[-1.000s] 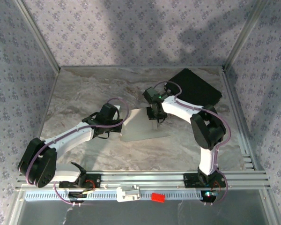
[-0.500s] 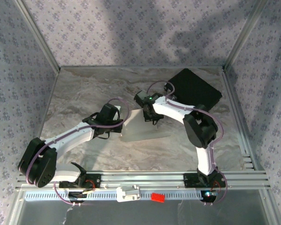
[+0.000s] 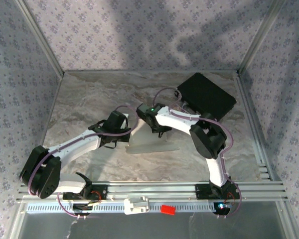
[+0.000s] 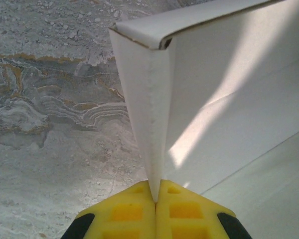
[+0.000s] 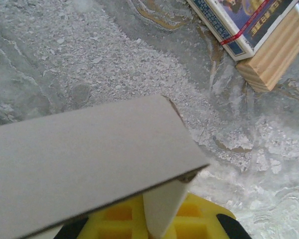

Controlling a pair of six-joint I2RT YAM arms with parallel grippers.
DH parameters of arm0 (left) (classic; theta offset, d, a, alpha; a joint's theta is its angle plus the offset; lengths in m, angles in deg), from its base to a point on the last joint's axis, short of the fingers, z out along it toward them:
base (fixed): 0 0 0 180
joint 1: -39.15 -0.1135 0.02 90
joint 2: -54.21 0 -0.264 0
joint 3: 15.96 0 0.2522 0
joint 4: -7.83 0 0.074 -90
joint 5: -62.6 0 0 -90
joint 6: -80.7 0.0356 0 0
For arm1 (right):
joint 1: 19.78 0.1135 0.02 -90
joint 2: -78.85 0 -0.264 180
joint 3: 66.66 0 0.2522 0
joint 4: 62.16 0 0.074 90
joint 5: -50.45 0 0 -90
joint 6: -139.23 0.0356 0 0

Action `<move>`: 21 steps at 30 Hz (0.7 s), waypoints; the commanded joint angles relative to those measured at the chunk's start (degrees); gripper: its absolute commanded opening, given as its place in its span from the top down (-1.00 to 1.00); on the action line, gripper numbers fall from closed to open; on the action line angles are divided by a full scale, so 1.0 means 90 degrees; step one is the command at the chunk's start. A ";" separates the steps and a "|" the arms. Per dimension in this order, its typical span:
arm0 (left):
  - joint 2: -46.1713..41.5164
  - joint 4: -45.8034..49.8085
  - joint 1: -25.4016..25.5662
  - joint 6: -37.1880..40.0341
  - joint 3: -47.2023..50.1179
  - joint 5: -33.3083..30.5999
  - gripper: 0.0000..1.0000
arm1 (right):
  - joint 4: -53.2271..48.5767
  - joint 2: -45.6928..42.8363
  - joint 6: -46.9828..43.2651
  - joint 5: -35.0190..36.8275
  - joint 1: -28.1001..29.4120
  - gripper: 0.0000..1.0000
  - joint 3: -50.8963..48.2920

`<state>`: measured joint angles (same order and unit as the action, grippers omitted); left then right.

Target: Fold the paper box

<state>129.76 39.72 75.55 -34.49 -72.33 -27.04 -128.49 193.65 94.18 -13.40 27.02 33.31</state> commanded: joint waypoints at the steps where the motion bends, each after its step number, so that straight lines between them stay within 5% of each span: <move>1: -0.0186 -0.0003 0.0036 -0.0014 -0.0187 -0.0088 1.00 | 0.0215 -0.0323 -0.0261 -0.0327 -0.0296 1.00 -0.0263; 9: -0.0240 -0.0022 0.0035 -0.0023 -0.0101 -0.0101 1.00 | 0.1130 -0.1016 -0.0651 -0.1577 -0.0752 0.55 -0.0862; 21: -0.0236 0.0015 0.0035 -0.0004 -0.0146 -0.0116 1.00 | 0.1608 -0.1183 -0.0822 -0.2323 -0.1020 0.33 -0.1323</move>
<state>128.84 39.13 75.60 -34.49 -72.33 -27.61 -115.58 184.89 87.86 -31.35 18.26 23.09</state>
